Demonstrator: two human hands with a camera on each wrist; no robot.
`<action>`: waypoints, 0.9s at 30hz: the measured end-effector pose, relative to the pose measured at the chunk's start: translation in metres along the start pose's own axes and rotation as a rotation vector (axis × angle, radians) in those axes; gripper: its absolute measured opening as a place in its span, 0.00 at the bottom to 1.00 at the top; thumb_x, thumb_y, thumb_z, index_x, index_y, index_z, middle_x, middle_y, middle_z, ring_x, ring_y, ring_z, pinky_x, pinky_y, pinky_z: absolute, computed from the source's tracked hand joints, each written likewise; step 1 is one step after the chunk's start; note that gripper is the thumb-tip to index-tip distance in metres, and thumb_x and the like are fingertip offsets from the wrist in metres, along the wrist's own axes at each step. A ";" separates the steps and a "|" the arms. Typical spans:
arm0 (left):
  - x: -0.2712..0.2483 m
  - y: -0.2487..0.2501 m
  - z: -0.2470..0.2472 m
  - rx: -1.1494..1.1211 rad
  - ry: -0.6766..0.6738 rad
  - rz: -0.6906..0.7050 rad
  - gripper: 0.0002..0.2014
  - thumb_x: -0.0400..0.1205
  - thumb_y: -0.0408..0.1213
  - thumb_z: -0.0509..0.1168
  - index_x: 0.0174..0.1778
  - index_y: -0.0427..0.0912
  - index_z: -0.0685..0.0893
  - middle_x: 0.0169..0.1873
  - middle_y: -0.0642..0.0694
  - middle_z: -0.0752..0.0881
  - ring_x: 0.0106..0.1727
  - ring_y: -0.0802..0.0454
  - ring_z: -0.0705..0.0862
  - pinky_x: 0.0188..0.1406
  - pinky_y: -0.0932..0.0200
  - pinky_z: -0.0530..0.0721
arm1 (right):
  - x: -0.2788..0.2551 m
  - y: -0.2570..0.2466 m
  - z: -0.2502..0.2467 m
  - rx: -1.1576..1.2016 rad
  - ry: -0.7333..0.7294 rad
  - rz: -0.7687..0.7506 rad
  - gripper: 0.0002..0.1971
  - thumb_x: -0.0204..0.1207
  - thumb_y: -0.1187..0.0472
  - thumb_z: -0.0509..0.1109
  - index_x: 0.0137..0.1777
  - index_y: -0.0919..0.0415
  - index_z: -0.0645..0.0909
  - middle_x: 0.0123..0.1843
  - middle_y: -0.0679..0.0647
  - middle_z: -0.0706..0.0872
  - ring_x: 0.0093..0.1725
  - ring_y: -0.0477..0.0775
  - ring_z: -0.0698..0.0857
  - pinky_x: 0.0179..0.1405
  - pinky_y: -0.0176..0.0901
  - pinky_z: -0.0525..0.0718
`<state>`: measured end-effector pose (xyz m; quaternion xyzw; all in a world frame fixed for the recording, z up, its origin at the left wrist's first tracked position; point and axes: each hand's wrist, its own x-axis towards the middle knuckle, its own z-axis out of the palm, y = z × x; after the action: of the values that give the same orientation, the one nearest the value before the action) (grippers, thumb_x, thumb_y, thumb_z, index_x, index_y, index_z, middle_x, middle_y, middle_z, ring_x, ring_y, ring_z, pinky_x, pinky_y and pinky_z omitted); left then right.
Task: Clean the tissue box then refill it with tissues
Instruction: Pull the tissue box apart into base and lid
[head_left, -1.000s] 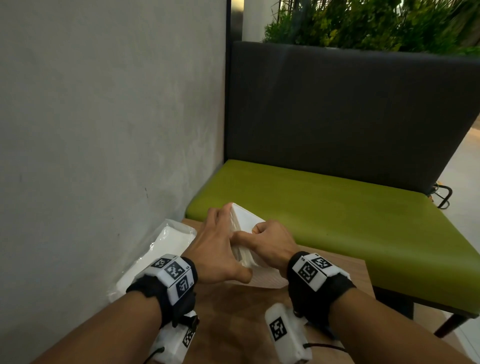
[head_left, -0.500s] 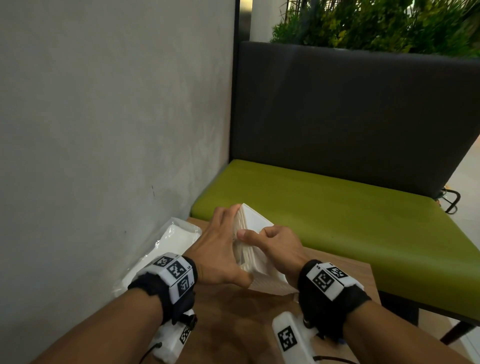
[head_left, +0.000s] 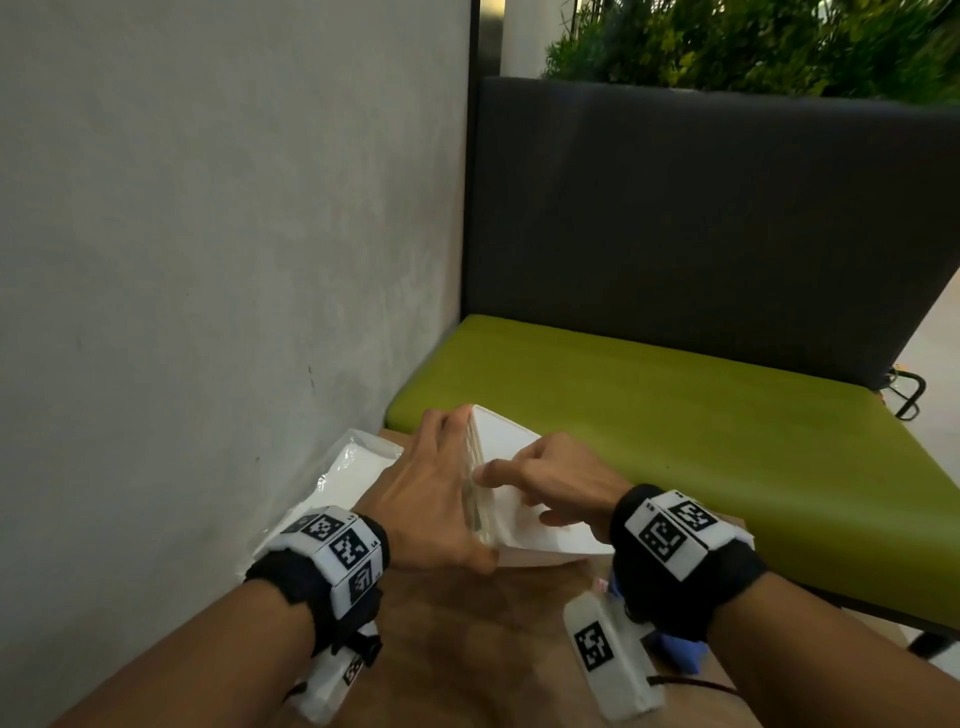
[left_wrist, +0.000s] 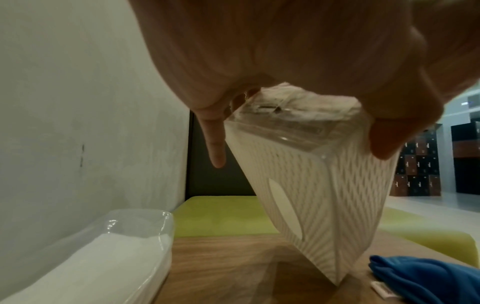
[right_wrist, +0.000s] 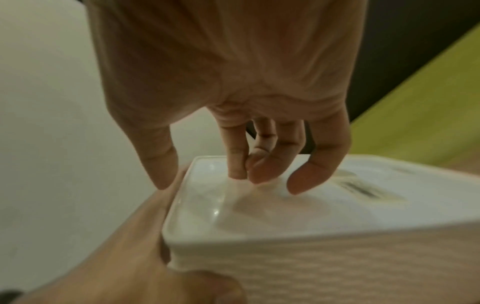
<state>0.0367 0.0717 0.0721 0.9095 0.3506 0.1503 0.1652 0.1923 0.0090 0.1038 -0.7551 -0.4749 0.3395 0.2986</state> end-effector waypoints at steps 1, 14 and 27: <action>0.001 0.001 0.000 0.007 0.004 -0.001 0.68 0.47 0.59 0.78 0.79 0.55 0.44 0.67 0.52 0.60 0.68 0.48 0.72 0.59 0.45 0.85 | -0.001 -0.003 -0.001 -0.051 0.013 -0.012 0.20 0.56 0.43 0.75 0.21 0.54 0.70 0.24 0.51 0.73 0.28 0.54 0.75 0.29 0.45 0.74; 0.009 0.015 -0.006 0.061 0.043 0.036 0.68 0.49 0.63 0.76 0.81 0.49 0.47 0.65 0.50 0.61 0.67 0.48 0.67 0.60 0.44 0.83 | -0.012 -0.030 -0.017 -0.300 0.002 -0.009 0.21 0.56 0.48 0.71 0.38 0.69 0.86 0.32 0.57 0.86 0.32 0.58 0.88 0.34 0.55 0.92; 0.011 0.024 -0.007 -0.033 0.078 0.063 0.67 0.47 0.62 0.79 0.80 0.48 0.52 0.60 0.52 0.60 0.60 0.49 0.68 0.56 0.46 0.84 | -0.019 -0.036 -0.015 -0.523 0.103 -0.081 0.09 0.61 0.57 0.69 0.27 0.61 0.77 0.27 0.55 0.85 0.25 0.54 0.84 0.22 0.40 0.83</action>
<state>0.0556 0.0642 0.0895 0.9108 0.3254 0.1963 0.1614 0.1792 0.0030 0.1449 -0.8033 -0.5603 0.1540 0.1306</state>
